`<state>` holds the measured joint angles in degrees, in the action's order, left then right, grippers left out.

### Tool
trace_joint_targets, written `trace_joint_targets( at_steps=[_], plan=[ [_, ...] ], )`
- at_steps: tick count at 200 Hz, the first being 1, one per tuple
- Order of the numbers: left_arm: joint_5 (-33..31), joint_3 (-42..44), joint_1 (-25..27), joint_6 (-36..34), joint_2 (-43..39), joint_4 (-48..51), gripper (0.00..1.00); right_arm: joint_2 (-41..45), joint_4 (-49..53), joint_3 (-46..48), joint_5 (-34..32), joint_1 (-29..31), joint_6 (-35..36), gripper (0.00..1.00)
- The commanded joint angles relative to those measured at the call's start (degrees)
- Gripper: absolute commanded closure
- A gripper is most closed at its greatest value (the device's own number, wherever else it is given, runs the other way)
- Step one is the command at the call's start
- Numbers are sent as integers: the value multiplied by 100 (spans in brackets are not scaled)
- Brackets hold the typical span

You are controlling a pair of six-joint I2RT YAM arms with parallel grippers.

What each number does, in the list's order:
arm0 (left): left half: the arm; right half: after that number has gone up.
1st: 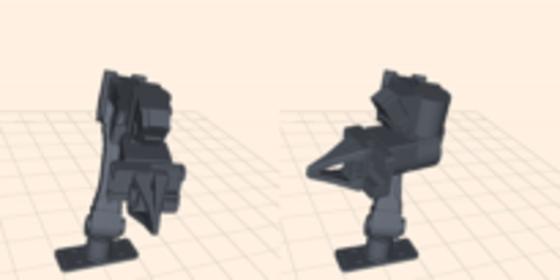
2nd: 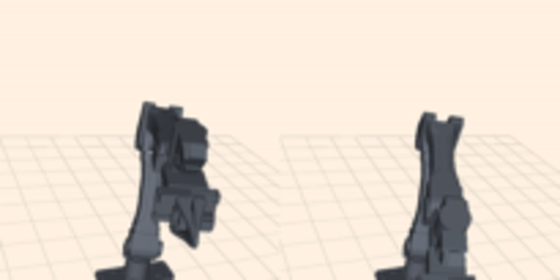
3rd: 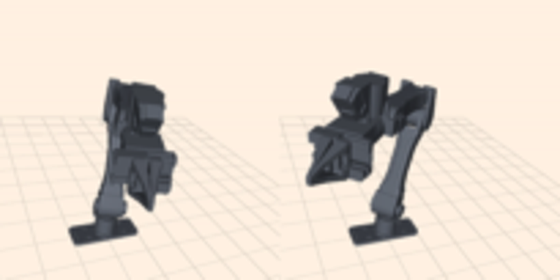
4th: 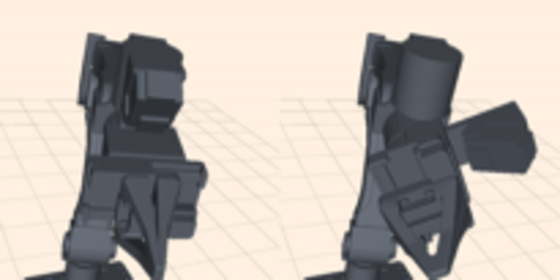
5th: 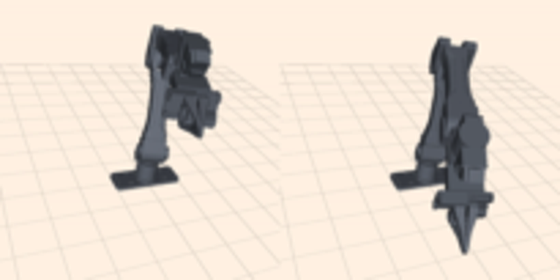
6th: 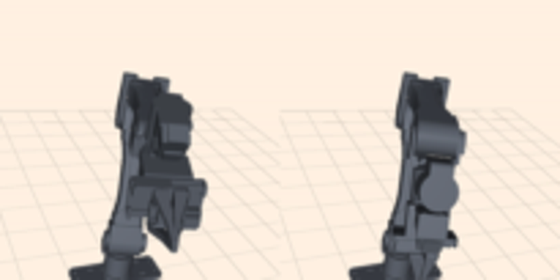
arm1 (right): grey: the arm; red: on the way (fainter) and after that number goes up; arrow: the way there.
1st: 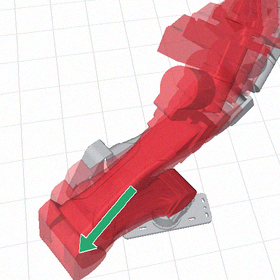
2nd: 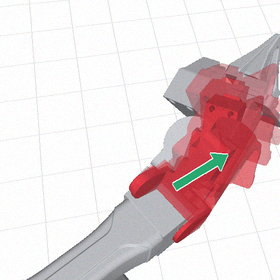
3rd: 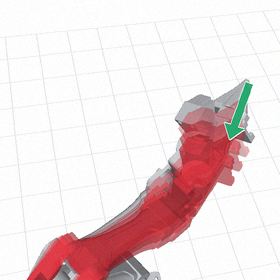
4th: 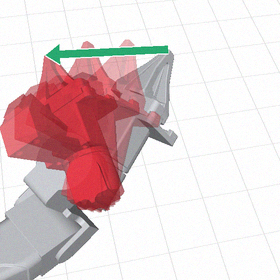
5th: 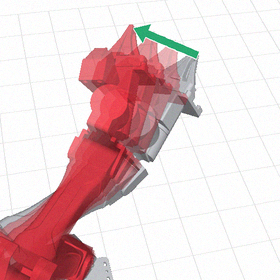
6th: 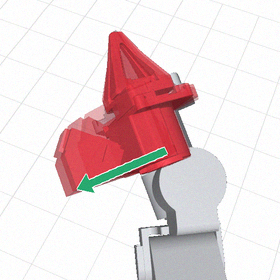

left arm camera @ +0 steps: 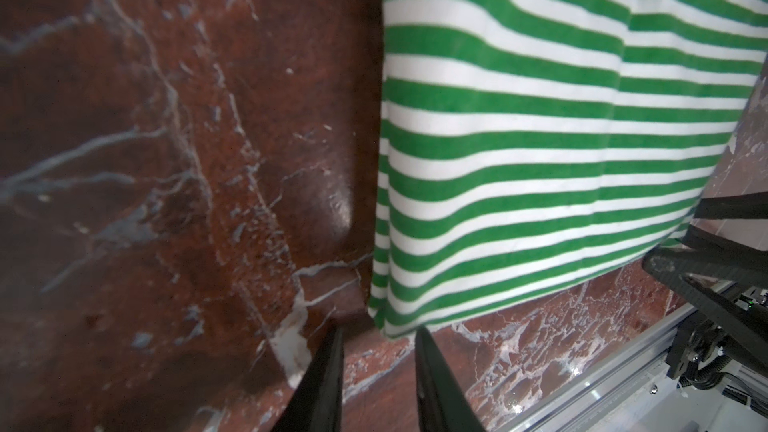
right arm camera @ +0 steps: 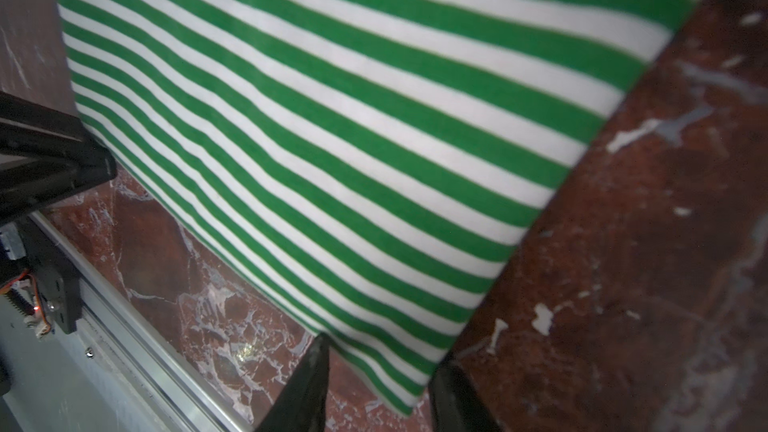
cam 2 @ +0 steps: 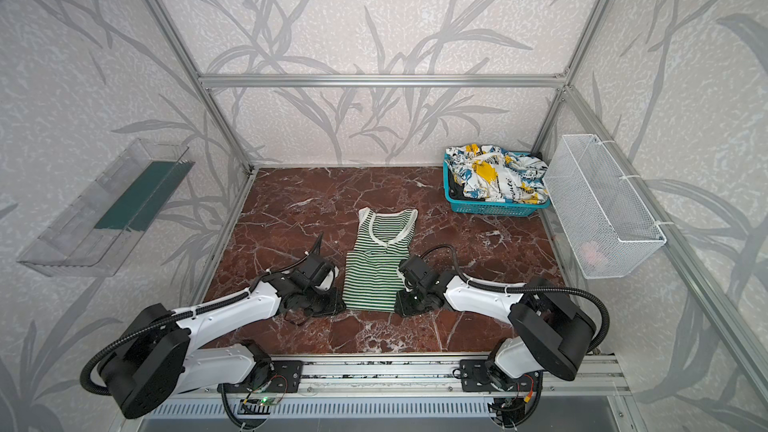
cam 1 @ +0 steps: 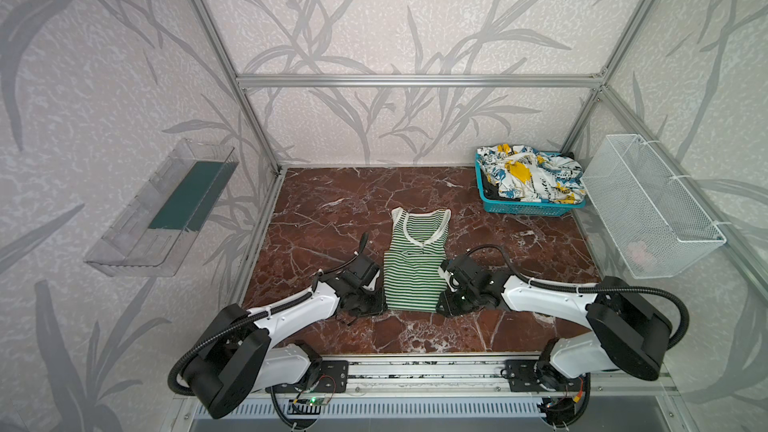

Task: Fold and stack the mixed laundry pile
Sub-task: 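Grasp the shirt's near edge with both grippers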

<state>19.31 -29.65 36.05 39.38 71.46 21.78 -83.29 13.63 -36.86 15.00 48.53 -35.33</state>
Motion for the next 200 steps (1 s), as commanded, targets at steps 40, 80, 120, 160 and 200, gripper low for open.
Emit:
trace_joint_targets(
  at_steps=[40, 80, 120, 160, 200],
  plan=[
    [-113, -100, 16, -131, 169, -239, 72, -153, 805, -91, -613, 221, -416, 68],
    [-69, -58, 16, -136, 326, -420, 77, -122, 895, -103, -799, 275, -527, 74],
    [-58, -100, 16, -89, 266, -213, 90, -167, 915, -164, -817, 338, -493, 87],
    [-70, -188, 36, -69, -176, 354, 96, 5, 1092, -267, -828, 444, -474, 96],
    [137, -326, 78, -37, -601, 837, 100, 539, 1592, -324, -840, 591, -561, 100]
  ],
)
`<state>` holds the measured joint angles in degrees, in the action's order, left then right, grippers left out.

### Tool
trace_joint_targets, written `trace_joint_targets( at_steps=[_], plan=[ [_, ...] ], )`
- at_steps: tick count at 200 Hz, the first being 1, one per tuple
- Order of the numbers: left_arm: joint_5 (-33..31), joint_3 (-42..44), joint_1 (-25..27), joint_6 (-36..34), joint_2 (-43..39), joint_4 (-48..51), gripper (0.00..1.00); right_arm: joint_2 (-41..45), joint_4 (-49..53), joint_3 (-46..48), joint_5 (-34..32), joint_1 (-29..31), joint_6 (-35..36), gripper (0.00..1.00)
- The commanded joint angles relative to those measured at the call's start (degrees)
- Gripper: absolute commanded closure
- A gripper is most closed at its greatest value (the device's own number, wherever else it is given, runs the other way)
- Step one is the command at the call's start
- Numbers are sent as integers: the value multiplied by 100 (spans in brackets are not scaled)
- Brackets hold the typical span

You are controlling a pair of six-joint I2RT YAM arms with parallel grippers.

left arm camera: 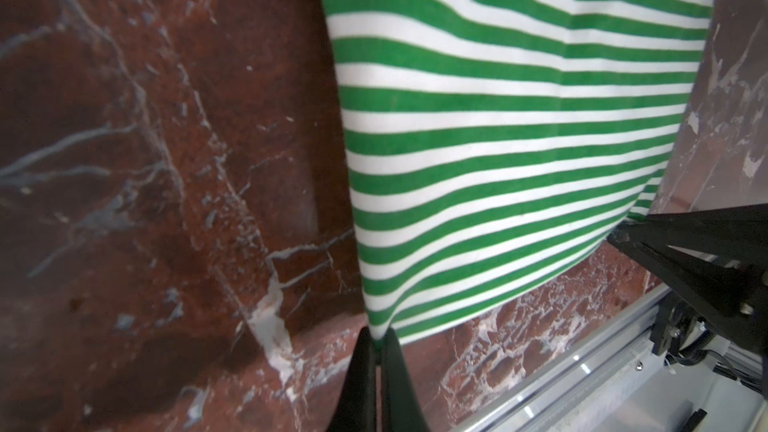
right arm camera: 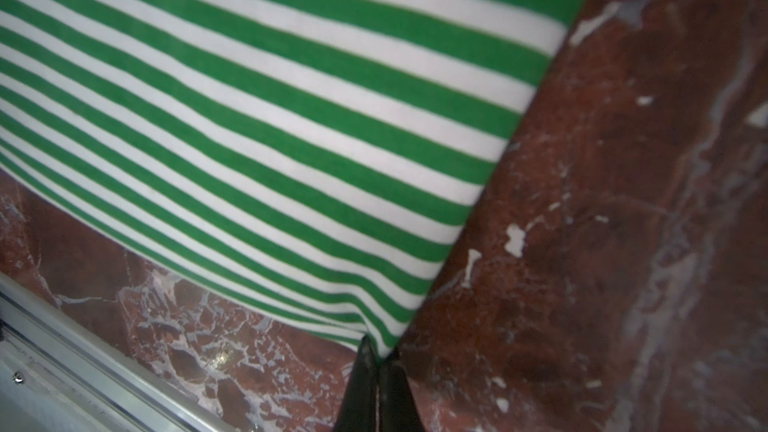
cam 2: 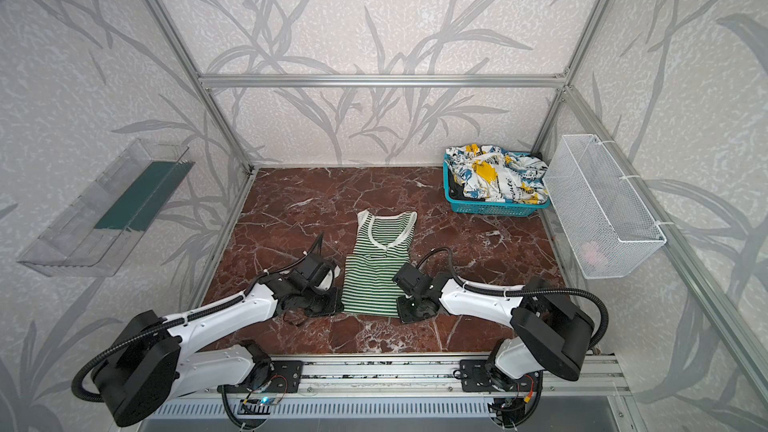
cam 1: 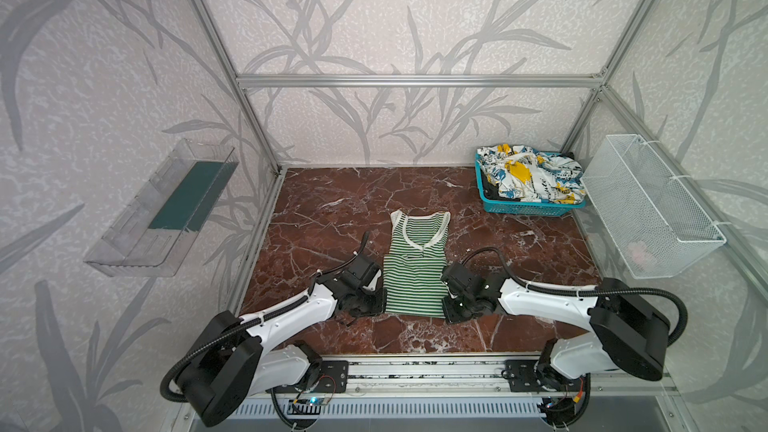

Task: Fold and stack the mixed laundry pile
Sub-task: 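Grasp the shirt's near edge with both grippers, then lift the near edge and fold it over toward the collar with both grippers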

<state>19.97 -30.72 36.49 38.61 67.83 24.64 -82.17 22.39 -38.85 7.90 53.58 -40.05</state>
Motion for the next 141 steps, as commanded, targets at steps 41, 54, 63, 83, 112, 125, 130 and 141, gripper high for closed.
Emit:
trace_joint_targets(
  at_steps=[41, 54, 63, 83, 112, 125, 130, 141],
  plan=[
    [433, -415, 207, 205, -528, 1055, 100, 1099, 1487, -239, 118, 138, -100, 100],
    [553, -574, 340, 254, -580, 1375, 100, 1319, 1777, -353, 191, 169, -82, 100],
    [570, -704, 468, 305, -641, 1585, 100, 1469, 1966, -421, 245, 179, -98, 100],
    [543, -1025, 775, 532, -743, 2041, 100, 1785, 2419, -595, 416, 188, -152, 100],
    [517, -1489, 1035, 911, -881, 2444, 100, 2241, 3212, -1004, 405, 196, -220, 100],
    [473, -1703, 1036, 970, -906, 2470, 100, 2413, 3465, -1230, 273, 196, -240, 100],
    [421, -1787, 1036, 973, -888, 2447, 100, 2465, 3523, -1312, 186, 192, -231, 100],
    [343, -1975, 1031, 932, -814, 2326, 100, 2529, 3625, -1494, -8, 173, -198, 100]
  ],
)
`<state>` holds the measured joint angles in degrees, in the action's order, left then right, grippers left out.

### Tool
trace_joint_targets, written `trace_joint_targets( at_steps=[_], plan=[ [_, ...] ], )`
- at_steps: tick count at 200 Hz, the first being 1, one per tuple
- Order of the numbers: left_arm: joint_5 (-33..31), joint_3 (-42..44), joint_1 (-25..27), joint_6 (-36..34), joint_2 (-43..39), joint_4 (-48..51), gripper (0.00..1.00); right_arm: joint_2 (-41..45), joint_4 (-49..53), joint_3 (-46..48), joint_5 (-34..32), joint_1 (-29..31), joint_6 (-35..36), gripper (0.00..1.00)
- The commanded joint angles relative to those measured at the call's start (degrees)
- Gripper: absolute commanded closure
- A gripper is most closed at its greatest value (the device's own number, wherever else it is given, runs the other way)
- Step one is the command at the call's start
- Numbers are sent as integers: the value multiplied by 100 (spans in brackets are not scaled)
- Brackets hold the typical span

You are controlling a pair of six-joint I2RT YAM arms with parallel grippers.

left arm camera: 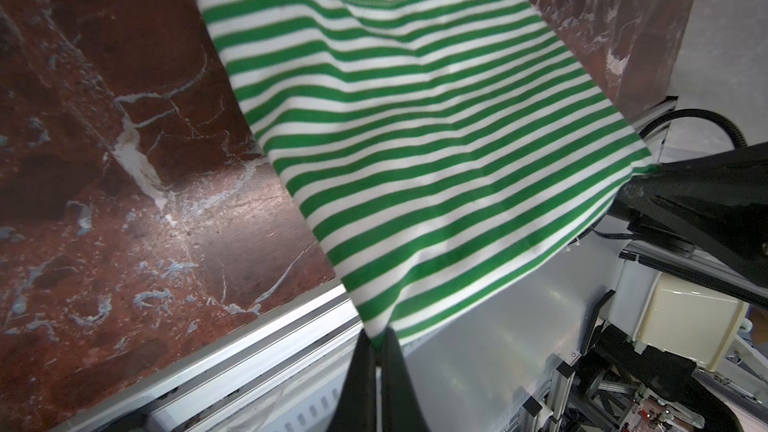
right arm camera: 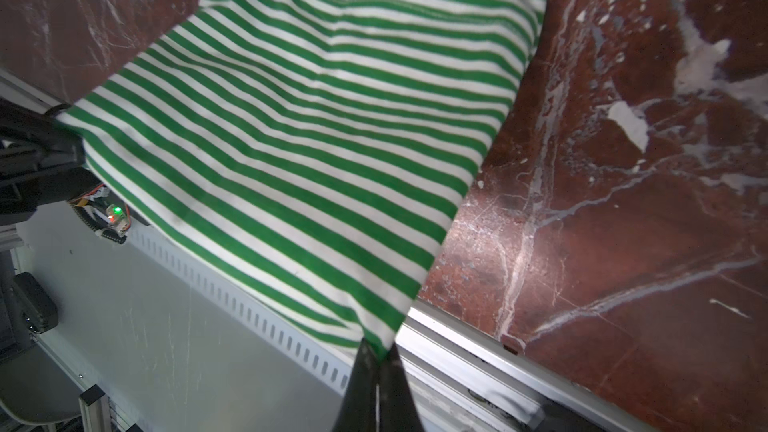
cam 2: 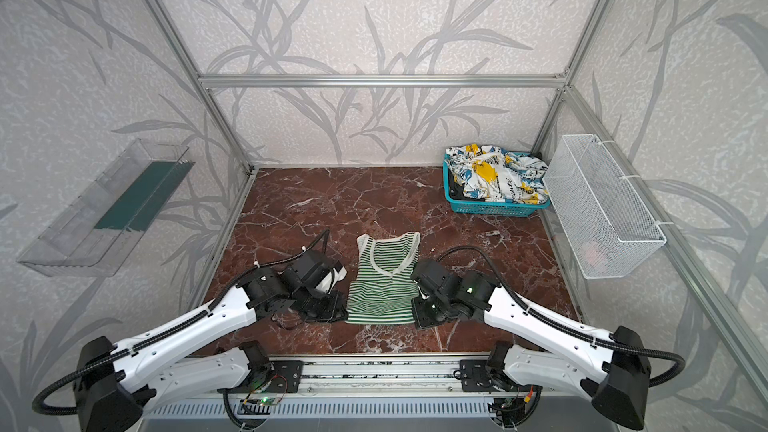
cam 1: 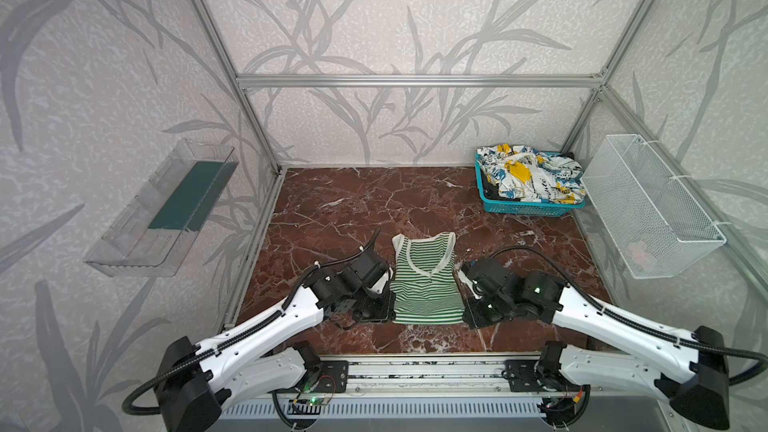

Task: Fold and stack the mixed laundry pile
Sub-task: 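Lift the near edge and fold it over toward the collar with both grippers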

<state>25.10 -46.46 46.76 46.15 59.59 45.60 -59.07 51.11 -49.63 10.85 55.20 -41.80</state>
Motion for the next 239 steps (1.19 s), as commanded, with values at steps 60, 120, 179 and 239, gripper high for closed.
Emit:
trace_joint_targets(
  at_steps=[60, 120, 179, 239],
  plan=[
    [197, -1702, -781, -879, 1657, -152, 100, -114, 258, -757, 121, -1315, 798, 100],
    [843, -2920, -1538, -1736, 3165, -9, 100, -1361, -546, -1329, 798, -2642, 1648, 100],
    [748, -3299, -2100, -1917, 3986, -179, 100, -2903, -1064, -2149, 1086, -3101, 2060, 100],
    [691, -2879, -2649, -1369, 4480, -1490, 100, -4868, -1839, -2986, 1142, -3273, 2385, 95]
  ],
)
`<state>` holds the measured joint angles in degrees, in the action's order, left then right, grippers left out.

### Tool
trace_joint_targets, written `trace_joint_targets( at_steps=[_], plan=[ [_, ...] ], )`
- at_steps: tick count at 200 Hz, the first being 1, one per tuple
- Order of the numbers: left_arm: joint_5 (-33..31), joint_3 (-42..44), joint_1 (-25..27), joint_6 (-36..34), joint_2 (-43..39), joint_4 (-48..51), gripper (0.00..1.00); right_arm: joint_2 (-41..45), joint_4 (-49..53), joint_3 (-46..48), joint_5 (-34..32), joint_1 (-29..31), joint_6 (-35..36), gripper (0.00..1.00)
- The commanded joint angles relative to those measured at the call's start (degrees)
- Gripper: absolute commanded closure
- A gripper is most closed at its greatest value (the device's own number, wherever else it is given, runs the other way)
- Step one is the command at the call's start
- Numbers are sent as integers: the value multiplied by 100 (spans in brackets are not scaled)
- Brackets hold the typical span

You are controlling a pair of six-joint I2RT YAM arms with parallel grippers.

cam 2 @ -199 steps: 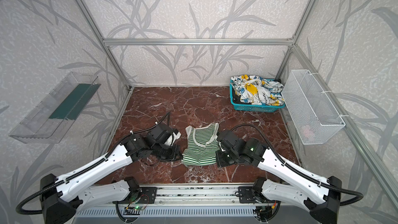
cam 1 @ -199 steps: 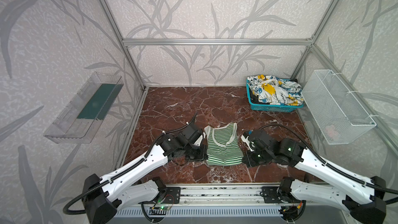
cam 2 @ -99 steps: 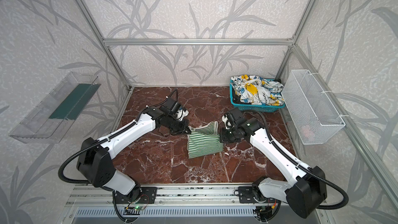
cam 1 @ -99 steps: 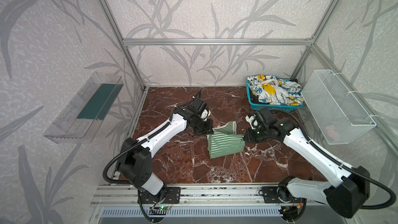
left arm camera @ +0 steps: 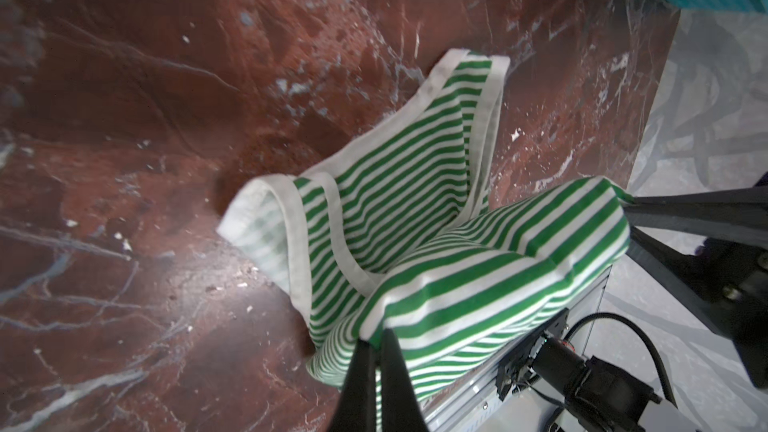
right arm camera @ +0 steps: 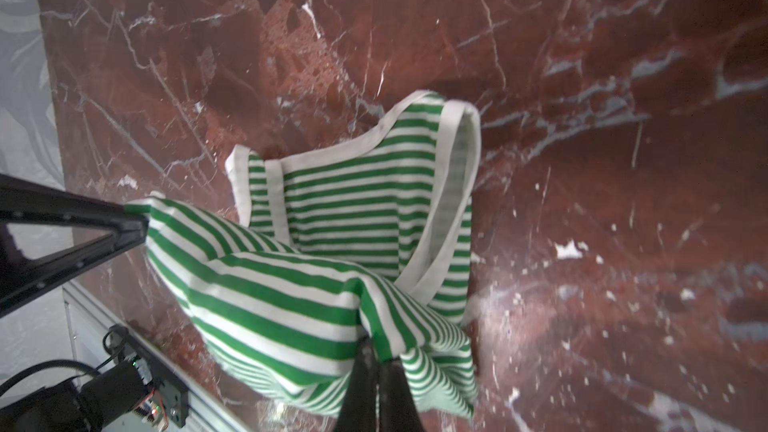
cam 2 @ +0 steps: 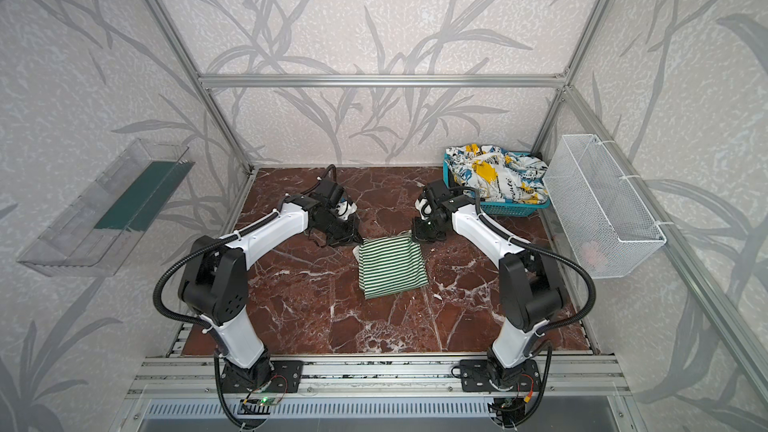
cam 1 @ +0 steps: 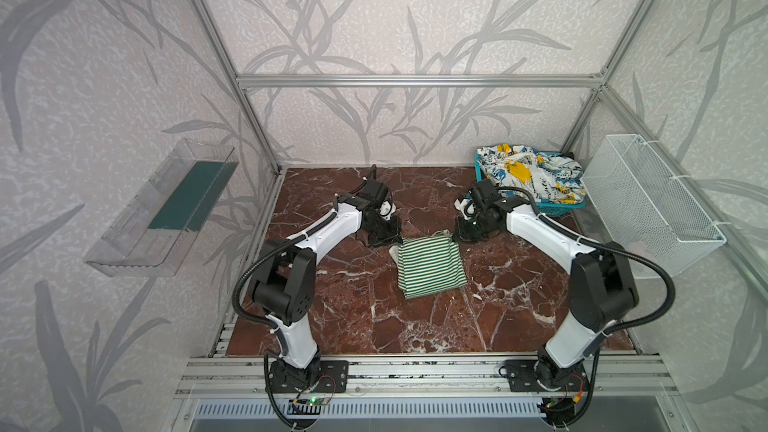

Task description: Fold and stack the mixed laundry pile

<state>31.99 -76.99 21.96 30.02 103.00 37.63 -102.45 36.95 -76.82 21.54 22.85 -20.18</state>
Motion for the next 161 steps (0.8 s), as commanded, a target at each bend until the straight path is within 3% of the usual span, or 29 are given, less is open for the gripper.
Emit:
trace_joint_targets(
  at_steps=[1, 19, 37, 71, 94, 119, 138, 161],
  plan=[
    [2, 184, -175, 247, 149, -711, 100, -560, -433, -283, 67, -41, 224, 95],
    [-170, 193, -255, 292, 233, -997, 100, -923, -621, -497, -151, -36, 226, 90],
    [-334, 281, -352, 428, 286, -1281, 100, -1097, -765, -660, -255, -35, 294, 74],
    [-542, 591, -512, 731, 135, -1795, 79, -704, -836, -584, -375, 9, 414, 58],
    [-743, 696, -534, 678, -180, -1847, 74, -138, -766, -382, -451, 216, 766, 57],
    [-957, 572, -445, 118, -508, -1360, 72, 218, -573, -289, -424, 524, 1022, 59],
    [-831, 569, -258, -352, -720, -1053, 72, 212, -560, -235, -339, 716, 1027, 61],
    [-819, 977, 56, -380, -1018, -1113, 72, -32, -570, -189, -449, 816, 890, 64]
  ],
)
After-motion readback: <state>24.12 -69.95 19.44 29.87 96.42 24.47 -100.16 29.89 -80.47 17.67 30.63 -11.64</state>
